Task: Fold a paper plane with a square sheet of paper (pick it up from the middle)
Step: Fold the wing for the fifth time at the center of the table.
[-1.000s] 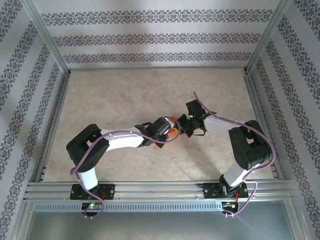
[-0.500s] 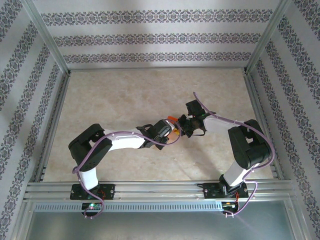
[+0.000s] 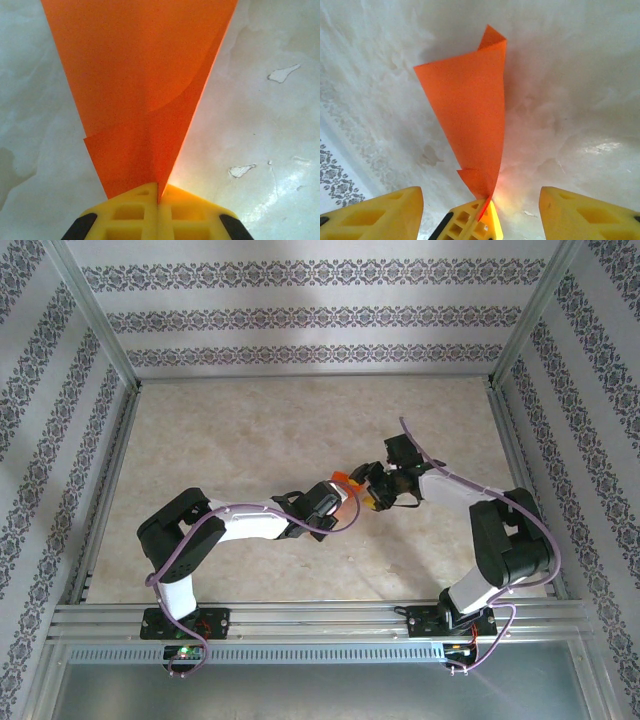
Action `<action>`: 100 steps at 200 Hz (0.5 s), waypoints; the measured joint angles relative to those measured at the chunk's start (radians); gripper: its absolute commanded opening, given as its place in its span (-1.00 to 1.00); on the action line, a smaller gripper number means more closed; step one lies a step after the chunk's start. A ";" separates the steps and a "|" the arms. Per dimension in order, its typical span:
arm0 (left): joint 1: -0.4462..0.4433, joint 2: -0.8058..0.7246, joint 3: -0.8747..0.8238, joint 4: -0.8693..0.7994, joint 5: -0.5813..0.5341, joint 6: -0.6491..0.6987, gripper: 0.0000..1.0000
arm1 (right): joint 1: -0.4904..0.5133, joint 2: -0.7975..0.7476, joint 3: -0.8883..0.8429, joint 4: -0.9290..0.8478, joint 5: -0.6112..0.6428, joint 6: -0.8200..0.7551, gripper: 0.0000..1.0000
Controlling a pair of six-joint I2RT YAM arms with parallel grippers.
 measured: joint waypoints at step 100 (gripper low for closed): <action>0.063 0.000 0.021 -0.025 0.197 -0.113 -1.00 | -0.089 -0.080 -0.047 -0.022 0.040 -0.107 0.32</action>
